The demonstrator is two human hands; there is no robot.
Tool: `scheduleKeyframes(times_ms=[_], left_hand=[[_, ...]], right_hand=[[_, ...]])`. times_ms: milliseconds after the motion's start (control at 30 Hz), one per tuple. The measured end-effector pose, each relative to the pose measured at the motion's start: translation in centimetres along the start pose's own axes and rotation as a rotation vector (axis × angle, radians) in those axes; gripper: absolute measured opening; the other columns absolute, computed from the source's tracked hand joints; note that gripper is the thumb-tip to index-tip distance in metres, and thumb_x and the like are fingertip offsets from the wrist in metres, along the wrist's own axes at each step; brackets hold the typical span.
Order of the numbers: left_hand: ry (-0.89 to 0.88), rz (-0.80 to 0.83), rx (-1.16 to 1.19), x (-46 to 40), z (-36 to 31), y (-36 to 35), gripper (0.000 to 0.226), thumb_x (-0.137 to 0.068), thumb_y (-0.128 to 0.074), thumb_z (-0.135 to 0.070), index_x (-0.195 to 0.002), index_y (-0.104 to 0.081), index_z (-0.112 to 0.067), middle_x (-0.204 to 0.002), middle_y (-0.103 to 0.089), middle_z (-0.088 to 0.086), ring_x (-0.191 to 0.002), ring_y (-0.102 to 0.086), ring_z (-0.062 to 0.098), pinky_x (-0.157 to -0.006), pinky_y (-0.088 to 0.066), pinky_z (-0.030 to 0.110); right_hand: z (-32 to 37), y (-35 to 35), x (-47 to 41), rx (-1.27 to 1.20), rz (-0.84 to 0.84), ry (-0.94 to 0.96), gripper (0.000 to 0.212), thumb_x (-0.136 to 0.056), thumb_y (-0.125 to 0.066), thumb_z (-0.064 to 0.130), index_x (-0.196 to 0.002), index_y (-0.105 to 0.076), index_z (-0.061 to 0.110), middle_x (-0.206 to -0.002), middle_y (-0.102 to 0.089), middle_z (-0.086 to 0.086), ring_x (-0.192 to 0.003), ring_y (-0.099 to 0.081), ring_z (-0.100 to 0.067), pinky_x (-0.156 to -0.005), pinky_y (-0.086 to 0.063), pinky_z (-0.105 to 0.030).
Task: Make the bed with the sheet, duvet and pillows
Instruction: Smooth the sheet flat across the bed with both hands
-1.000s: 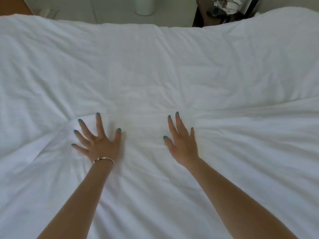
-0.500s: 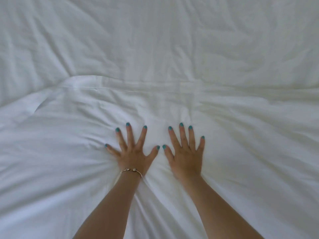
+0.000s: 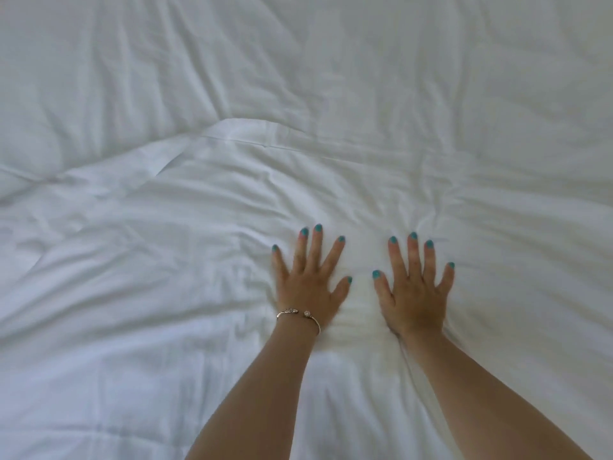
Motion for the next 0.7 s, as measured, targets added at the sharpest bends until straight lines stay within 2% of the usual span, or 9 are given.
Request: scheduleKeyframes(times_ms=[67,133,233,300,400,467,533,600,700], left_hand=[[-0.245,0.025,-0.080,2.0,3.2,0.7,0.063,-0.094,-0.024,-0.059,-0.153,-0.012,-0.037,-0.161,-0.004,-0.002,-0.148,-0.013,0.020,-0.118,-0.007,0.051],[-0.316,0.022,-0.153,4.0,10.4,1.6,0.062,-0.094,-0.025,-0.058,-0.152,-0.015,-0.037,-0.161,-0.007,-0.003,-0.147,-0.017,0.020,-0.117,-0.011,0.053],[0.007,-0.024,-0.219,4.4,25.8,3.3,0.069,-0.089,-0.019,-0.071,-0.151,-0.007,-0.044,-0.161,-0.005,-0.006,-0.149,-0.009,0.024,-0.110,0.000,0.067],[0.071,0.032,-0.251,4.3,32.2,3.0,0.072,-0.086,-0.009,-0.077,-0.150,0.001,-0.045,-0.162,0.003,-0.006,-0.149,0.000,0.023,-0.107,-0.002,0.070],[-0.010,0.066,-0.170,4.3,34.0,1.4,0.072,-0.086,-0.006,-0.075,-0.150,0.006,-0.044,-0.161,0.007,-0.004,-0.149,0.006,0.024,-0.108,0.003,0.070],[-0.020,0.052,-0.100,4.2,34.0,0.6,0.072,-0.087,-0.006,-0.073,-0.151,0.002,-0.042,-0.162,0.002,-0.002,-0.149,0.002,0.027,-0.107,0.003,0.071],[-0.020,0.059,-0.061,4.1,34.2,0.2,0.072,-0.087,-0.006,-0.073,-0.152,-0.001,-0.042,-0.162,-0.001,-0.001,-0.149,0.000,0.028,-0.107,0.000,0.073],[-0.019,0.065,-0.040,3.8,34.4,0.0,0.072,-0.087,-0.008,-0.073,-0.152,-0.002,-0.041,-0.162,-0.001,-0.001,-0.149,0.000,0.029,-0.106,-0.002,0.073],[-0.027,0.062,-0.004,3.7,34.4,-0.1,0.073,-0.087,-0.018,-0.072,-0.152,-0.003,-0.041,-0.162,0.002,-0.002,-0.149,0.000,0.028,-0.106,-0.004,0.074]], right_hand=[[-0.4,0.2,-0.4,0.004,0.031,-0.011,0.067,-0.092,-0.017,0.062,-0.154,-0.001,0.040,-0.163,0.000,0.007,-0.150,0.000,-0.021,-0.116,0.002,-0.055],[-0.5,0.5,-0.3,0.021,0.036,-0.027,0.066,-0.092,-0.012,0.062,-0.153,0.002,0.041,-0.163,-0.003,0.008,-0.150,-0.002,-0.021,-0.116,-0.002,-0.055],[-0.7,0.8,-0.1,0.008,-0.020,-0.119,0.065,-0.093,-0.010,0.061,-0.154,-0.008,0.038,-0.162,-0.018,0.003,-0.148,-0.016,-0.024,-0.113,-0.015,-0.059],[0.2,1.0,0.0,0.040,-0.003,-0.139,0.066,-0.093,-0.011,0.060,-0.154,-0.014,0.036,-0.161,-0.019,0.001,-0.146,-0.020,-0.027,-0.112,-0.016,-0.061],[2.5,1.7,1.3,0.025,0.015,-0.236,0.066,-0.095,-0.012,0.056,-0.154,-0.018,0.027,-0.161,-0.017,-0.006,-0.147,-0.015,-0.032,-0.113,-0.011,-0.062],[4.5,1.4,3.9,-0.056,0.020,-0.465,0.065,-0.095,-0.006,0.053,-0.155,-0.008,0.028,-0.163,-0.009,-0.004,-0.148,-0.010,-0.031,-0.114,-0.013,-0.061],[9.6,1.1,5.7,-0.142,0.043,-0.596,0.058,-0.100,-0.014,0.046,-0.155,-0.002,0.032,-0.164,0.001,0.003,-0.148,-0.005,-0.030,-0.113,-0.015,-0.062],[17.4,0.9,6.2,-0.146,0.028,-0.508,0.058,-0.100,-0.019,0.048,-0.155,-0.002,0.037,-0.164,0.001,0.005,-0.149,-0.005,-0.030,-0.113,-0.012,-0.063],[28.8,1.1,5.5,-0.096,-0.020,-0.246,0.062,-0.095,-0.022,0.054,-0.154,-0.016,0.037,-0.162,-0.014,0.001,-0.148,-0.015,-0.033,-0.110,-0.013,-0.064]])
Point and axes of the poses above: each hand's wrist, its own x-axis away from the middle knuckle, its own y-axis out of the back of the hand, z = x × y, the point moved 8 cm from there along -x, towards the middle knuckle
